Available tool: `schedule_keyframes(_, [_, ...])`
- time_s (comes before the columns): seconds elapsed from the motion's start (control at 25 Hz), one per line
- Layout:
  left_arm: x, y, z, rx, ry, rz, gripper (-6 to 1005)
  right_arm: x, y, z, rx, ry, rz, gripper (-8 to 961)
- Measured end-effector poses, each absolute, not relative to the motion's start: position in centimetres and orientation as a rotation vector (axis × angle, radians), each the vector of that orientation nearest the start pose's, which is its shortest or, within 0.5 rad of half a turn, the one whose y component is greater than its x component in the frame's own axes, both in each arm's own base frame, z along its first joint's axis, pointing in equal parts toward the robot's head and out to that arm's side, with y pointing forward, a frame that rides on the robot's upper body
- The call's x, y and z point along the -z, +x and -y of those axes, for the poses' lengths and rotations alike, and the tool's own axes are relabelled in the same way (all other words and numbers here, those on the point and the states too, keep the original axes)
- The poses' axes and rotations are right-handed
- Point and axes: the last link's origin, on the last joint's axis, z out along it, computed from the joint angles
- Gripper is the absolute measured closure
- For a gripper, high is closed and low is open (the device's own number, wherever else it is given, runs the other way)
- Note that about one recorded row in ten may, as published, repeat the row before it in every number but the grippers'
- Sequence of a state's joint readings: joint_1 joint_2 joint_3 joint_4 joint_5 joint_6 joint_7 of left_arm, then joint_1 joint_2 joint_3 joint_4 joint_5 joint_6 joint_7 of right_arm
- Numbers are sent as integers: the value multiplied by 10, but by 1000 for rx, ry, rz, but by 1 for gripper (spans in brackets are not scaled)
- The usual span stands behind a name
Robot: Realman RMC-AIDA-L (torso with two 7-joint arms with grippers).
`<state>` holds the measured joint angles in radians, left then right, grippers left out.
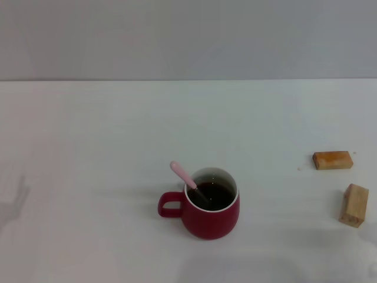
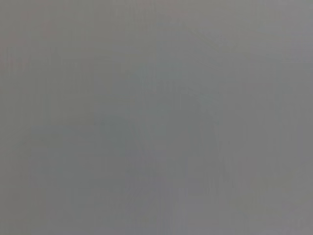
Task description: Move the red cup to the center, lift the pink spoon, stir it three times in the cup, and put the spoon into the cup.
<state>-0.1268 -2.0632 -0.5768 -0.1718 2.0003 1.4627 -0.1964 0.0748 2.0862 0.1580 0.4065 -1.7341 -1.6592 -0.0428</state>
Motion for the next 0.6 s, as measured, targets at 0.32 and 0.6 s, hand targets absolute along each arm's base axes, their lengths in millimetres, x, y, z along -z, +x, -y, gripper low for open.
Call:
schedule_keyframes(0.32, [-10, -383, -215, 715, -1389, 601, 150, 34, 325, -181, -840, -1412, -516, 332])
schedule_keyframes(0.6, [-10, -382, -217, 717, -1391, 598, 150, 34, 323, -184, -849, -1418, -509, 332])
